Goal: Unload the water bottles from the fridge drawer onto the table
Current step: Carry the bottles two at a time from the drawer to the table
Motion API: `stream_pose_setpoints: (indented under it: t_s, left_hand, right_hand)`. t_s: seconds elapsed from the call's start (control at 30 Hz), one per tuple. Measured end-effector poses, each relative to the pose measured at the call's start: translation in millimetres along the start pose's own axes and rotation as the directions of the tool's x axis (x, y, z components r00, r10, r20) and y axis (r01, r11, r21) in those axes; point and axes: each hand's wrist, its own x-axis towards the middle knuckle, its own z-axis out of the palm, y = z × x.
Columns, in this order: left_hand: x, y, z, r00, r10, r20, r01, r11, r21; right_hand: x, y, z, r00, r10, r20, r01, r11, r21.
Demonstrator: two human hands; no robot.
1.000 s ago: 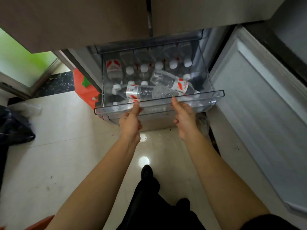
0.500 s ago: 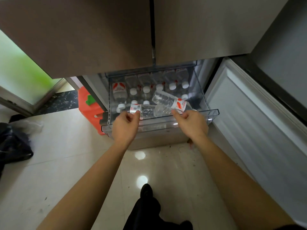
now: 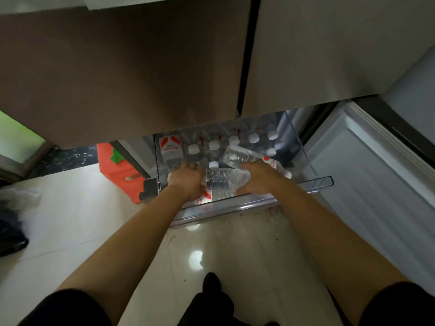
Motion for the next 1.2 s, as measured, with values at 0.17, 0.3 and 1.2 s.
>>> stream_pose_setpoints:
  t_s: [0.17, 0.3, 1.2]
  left_hand:
    - [21, 3, -6, 0.997, 0.061, 0.054, -0.065, 0.995, 0.082]
    - [28, 3, -1, 0.998, 0.042, 0.050, -0.048, 0.990, 0.130]
    - [-37, 35, -83, 0.988, 0.098, -0.119, -0.056, 0.948, 0.313]
  right_hand:
    - [8, -10, 3, 0.999, 0.052, -0.010, -0.053, 0.983, -0.177]
    - [11, -17, 7, 0.997, 0.073, -0.013, -0.074, 0.971, -0.229]
    - [-80, -16, -58, 0.921, 0.188, -0.341, -0.105, 0.964, 0.246]
